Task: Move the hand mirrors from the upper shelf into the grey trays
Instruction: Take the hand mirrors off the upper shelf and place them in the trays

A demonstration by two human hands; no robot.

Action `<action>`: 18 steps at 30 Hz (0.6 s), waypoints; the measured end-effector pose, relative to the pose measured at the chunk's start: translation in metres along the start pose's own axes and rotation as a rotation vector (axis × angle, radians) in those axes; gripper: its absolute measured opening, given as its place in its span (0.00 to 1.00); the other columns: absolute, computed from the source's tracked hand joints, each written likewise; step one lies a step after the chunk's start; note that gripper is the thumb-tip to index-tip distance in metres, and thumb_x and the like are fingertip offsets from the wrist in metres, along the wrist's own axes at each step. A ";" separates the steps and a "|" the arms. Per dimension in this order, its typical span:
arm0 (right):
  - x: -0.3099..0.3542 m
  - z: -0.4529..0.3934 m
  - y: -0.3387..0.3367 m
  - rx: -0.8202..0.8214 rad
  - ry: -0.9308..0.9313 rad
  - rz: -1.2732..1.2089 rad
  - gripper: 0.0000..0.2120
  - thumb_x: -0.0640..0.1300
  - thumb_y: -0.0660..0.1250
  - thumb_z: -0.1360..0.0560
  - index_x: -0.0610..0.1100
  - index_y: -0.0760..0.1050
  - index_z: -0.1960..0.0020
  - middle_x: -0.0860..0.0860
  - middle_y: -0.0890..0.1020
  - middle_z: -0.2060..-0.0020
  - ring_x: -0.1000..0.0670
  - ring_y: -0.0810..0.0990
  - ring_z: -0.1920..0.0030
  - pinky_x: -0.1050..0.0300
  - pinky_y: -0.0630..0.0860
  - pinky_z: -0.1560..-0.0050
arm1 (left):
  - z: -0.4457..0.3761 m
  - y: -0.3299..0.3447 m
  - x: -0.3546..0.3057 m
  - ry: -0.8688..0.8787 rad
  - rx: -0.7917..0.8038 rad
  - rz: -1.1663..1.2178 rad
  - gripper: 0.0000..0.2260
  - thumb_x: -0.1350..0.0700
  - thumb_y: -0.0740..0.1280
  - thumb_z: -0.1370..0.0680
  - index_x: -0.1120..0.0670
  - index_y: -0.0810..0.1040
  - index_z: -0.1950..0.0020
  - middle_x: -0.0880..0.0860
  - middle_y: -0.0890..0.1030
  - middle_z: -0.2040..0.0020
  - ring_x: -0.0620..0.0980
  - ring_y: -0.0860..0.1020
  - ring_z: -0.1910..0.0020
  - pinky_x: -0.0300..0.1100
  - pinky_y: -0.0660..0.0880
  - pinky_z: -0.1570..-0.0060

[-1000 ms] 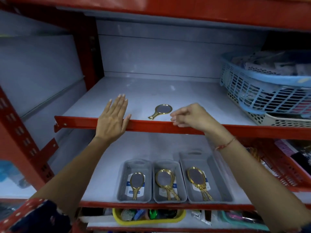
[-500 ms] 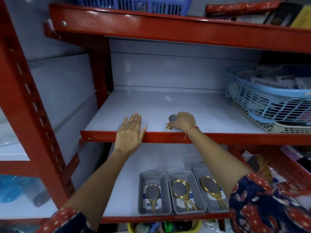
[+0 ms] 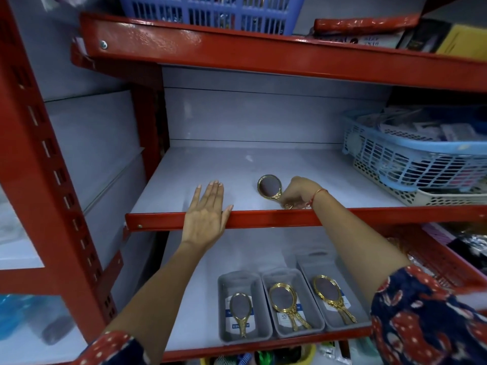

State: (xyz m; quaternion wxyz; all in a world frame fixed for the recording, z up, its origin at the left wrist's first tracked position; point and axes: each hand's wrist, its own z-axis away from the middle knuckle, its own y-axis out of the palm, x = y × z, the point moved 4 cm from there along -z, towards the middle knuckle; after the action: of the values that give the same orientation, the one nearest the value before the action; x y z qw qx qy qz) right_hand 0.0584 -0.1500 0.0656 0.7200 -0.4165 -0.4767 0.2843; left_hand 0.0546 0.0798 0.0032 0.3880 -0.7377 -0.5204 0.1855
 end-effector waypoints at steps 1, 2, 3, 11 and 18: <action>-0.006 -0.002 -0.001 0.062 0.024 -0.121 0.08 0.32 0.71 0.34 0.39 0.74 0.69 0.46 0.78 0.77 0.47 0.78 0.69 0.56 0.80 0.58 | 0.000 0.000 0.000 0.002 -0.010 -0.005 0.31 0.46 0.40 0.17 0.65 0.70 0.30 0.60 0.76 0.32 0.55 0.74 0.31 0.52 0.57 0.28; -0.011 -0.001 -0.001 0.138 0.053 -0.277 0.06 0.31 0.71 0.32 0.38 0.76 0.66 0.46 0.81 0.77 0.48 0.80 0.67 0.56 0.81 0.53 | 0.001 0.000 0.000 0.004 -0.016 -0.007 0.31 0.46 0.40 0.17 0.64 0.70 0.30 0.60 0.76 0.32 0.54 0.74 0.31 0.52 0.57 0.28; -0.015 0.001 -0.002 0.205 0.066 -0.433 0.05 0.30 0.71 0.31 0.37 0.77 0.62 0.47 0.82 0.77 0.50 0.82 0.68 0.57 0.82 0.54 | 0.001 0.001 0.000 0.007 -0.021 -0.009 0.30 0.46 0.41 0.17 0.64 0.70 0.30 0.60 0.76 0.32 0.54 0.73 0.31 0.52 0.57 0.28; -0.046 0.063 -0.002 0.431 -0.099 -0.938 0.11 0.30 0.67 0.28 0.39 0.78 0.48 0.48 0.86 0.62 0.54 0.86 0.61 0.62 0.83 0.57 | 0.004 0.001 -0.002 0.018 -0.116 0.001 0.27 0.48 0.45 0.17 0.64 0.71 0.30 0.60 0.76 0.32 0.55 0.73 0.30 0.52 0.59 0.28; -0.091 0.102 0.076 0.633 -0.009 -0.878 0.10 0.29 0.66 0.28 0.39 0.78 0.51 0.47 0.87 0.61 0.51 0.86 0.60 0.60 0.83 0.55 | 0.005 0.000 -0.004 0.012 -0.137 0.014 0.26 0.50 0.46 0.17 0.64 0.72 0.31 0.61 0.77 0.33 0.55 0.74 0.31 0.52 0.59 0.27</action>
State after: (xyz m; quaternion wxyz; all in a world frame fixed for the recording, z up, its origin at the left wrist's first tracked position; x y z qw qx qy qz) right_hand -0.0715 -0.1529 -0.0217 0.8595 0.0602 -0.4999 0.0884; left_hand 0.0499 0.0783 -0.0003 0.3384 -0.7673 -0.5243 0.1480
